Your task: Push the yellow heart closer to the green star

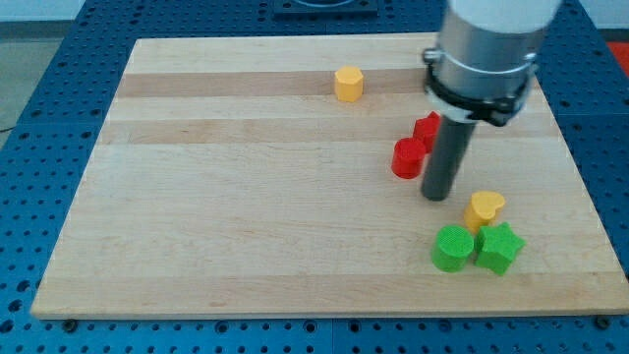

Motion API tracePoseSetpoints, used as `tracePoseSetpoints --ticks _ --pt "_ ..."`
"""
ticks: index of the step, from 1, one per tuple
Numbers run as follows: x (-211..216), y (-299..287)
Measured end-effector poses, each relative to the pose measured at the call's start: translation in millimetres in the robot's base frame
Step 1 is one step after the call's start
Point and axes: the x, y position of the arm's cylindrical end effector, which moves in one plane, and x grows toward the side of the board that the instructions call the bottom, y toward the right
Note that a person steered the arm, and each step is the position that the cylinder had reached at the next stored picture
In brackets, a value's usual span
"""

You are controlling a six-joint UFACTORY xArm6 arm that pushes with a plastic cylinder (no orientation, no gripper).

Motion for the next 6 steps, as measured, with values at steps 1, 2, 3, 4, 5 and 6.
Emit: tracePoseSetpoints --ticks 1,2,3,4,5,6 --pt "7.3 4.2" --pt "7.3 25.5" --pt "7.3 40.9" --pt "7.3 59.1" --pt "7.3 61.4" --pt "3.0 33.6"
